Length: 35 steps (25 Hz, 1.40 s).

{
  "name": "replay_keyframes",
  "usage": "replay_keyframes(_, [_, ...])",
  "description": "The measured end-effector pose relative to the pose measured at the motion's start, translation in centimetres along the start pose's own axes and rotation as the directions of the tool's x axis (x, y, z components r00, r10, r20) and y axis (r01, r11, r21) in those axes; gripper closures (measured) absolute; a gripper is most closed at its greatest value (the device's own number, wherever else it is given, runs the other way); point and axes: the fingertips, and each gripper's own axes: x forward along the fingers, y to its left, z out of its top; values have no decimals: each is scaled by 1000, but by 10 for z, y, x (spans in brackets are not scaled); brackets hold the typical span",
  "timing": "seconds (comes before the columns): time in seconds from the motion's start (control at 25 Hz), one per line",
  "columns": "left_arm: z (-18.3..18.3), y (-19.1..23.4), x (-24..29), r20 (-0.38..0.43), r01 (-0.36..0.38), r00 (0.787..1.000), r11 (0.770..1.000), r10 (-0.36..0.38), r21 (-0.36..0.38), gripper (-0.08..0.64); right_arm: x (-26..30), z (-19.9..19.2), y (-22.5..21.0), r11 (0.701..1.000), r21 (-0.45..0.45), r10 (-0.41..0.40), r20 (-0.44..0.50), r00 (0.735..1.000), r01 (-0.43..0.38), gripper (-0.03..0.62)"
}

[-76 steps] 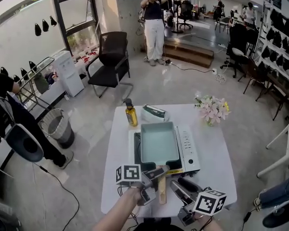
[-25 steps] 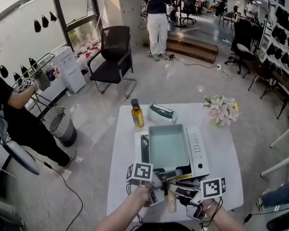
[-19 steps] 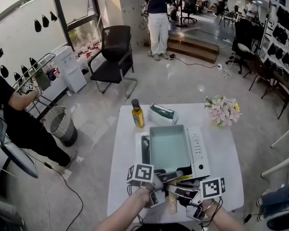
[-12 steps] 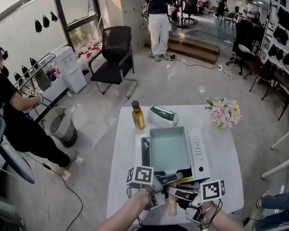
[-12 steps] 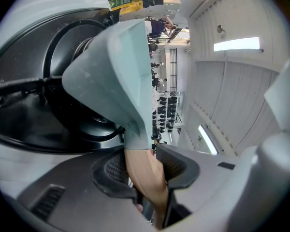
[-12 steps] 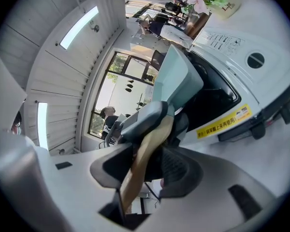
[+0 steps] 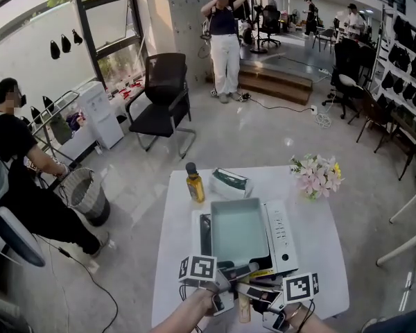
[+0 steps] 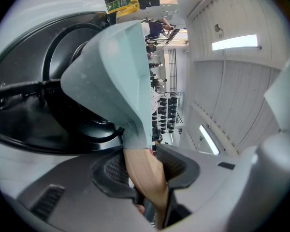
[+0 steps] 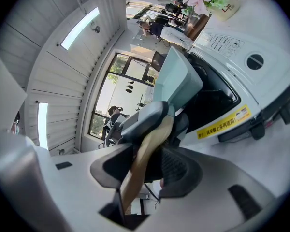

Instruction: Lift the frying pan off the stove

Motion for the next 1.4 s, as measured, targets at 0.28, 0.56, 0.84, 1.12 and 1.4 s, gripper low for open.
replay_keyframes(0.28, [0,-6,-4,18,-17,1000,998,16,56,413,0,-1,6,1000,-25,15,3,1000,-15,423])
replay_keyframes(0.56, [2,-22,-7,38,-18,999,991,13,129,413,-3,3,19,996,-88,22,5,1000,-21,423])
replay_keyframes(0.84, [3,-45,-9,65,-16,998,980,3,200,413,-8,9,37,989,-145,30,21,999,-27,425])
replay_keyframes(1.12, [3,-73,-11,89,7,995,967,-31,255,413,-18,15,58,980,-196,37,35,999,-30,426])
replay_keyframes(1.4, [-1,-93,-14,111,12,993,953,-48,304,413,-25,16,74,969,-243,49,49,998,-36,428])
